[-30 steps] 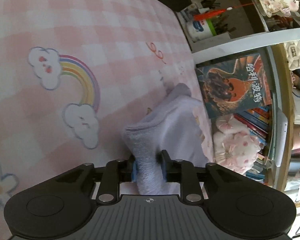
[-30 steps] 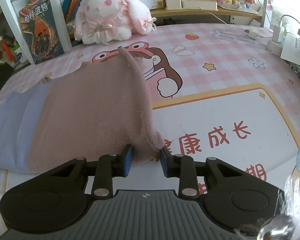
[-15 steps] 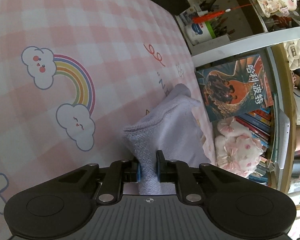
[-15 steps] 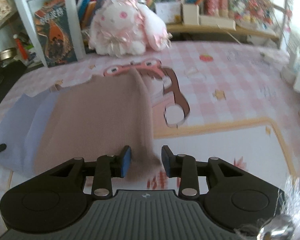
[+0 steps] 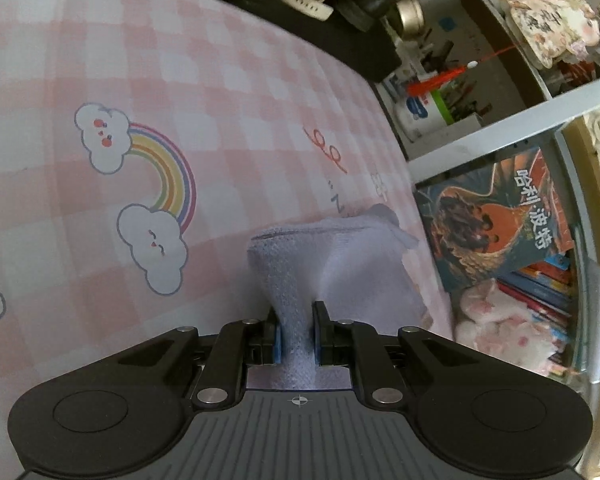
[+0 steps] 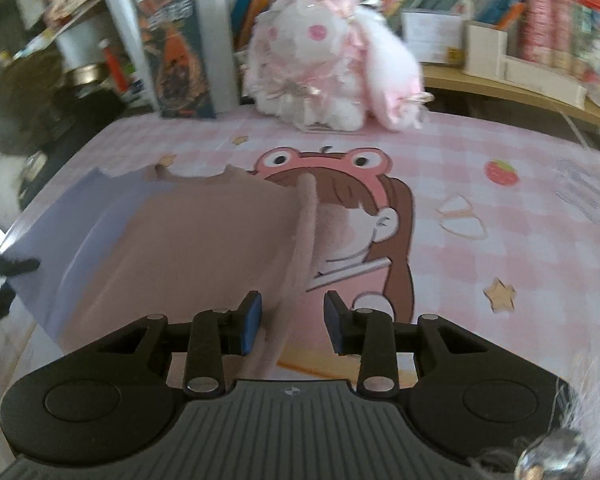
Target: Fold clothes
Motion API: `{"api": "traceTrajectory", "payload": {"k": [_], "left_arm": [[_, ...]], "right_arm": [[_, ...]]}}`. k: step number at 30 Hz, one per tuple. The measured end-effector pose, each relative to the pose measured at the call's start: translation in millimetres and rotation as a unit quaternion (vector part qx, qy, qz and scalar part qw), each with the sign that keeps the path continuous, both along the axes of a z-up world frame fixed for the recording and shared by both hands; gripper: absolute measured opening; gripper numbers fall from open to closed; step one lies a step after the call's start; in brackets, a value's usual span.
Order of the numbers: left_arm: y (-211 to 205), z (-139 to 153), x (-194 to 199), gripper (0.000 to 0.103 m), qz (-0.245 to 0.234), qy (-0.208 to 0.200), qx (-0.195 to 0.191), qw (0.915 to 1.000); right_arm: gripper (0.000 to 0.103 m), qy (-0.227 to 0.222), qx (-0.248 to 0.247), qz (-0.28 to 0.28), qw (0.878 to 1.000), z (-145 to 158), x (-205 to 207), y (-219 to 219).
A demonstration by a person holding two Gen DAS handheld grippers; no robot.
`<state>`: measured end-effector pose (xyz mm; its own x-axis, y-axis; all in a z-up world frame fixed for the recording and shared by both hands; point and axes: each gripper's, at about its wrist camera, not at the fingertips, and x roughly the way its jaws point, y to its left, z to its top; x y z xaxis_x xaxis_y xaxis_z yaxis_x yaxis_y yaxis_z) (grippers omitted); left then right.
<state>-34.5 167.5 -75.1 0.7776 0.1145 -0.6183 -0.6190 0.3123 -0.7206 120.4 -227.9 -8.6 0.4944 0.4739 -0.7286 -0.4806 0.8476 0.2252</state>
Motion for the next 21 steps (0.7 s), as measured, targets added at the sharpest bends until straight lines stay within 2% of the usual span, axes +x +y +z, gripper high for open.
{"api": "traceTrajectory", "payload": {"k": [3, 7, 10, 14, 17, 19, 21], "left_arm": [[-9, 12, 1, 0.010, 0.008, 0.003, 0.031, 0.9995], [-35, 51, 2, 0.008, -0.003, -0.027, 0.099, 0.9947], [-69, 91, 7, 0.008, -0.044, -0.055, 0.167, 0.9835], [-126, 136, 16, 0.008, -0.104, -0.085, 0.242, 0.9609], [-181, 151, 23, 0.009, -0.165, -0.084, 0.287, 0.9397], [-220, 148, 30, 0.010, -0.219, -0.058, 0.318, 0.9208], [-256, 134, 41, 0.018, -0.282, -0.017, 0.342, 0.8961]], "right_arm": [[0.018, 0.016, -0.004, 0.045, 0.999, -8, 11, 3], [0.016, 0.010, -0.015, 0.079, 0.997, -11, 14, 8], [0.016, 0.017, -0.005, 0.090, 0.996, -14, 19, 3], [0.016, 0.028, 0.016, 0.096, 0.995, -17, 24, -4], [0.016, 0.036, 0.028, 0.097, 0.994, -19, 26, -8], [0.016, 0.041, 0.035, 0.096, 0.994, -20, 26, -10], [0.016, 0.051, 0.046, 0.093, 0.993, -20, 28, -14]]}}
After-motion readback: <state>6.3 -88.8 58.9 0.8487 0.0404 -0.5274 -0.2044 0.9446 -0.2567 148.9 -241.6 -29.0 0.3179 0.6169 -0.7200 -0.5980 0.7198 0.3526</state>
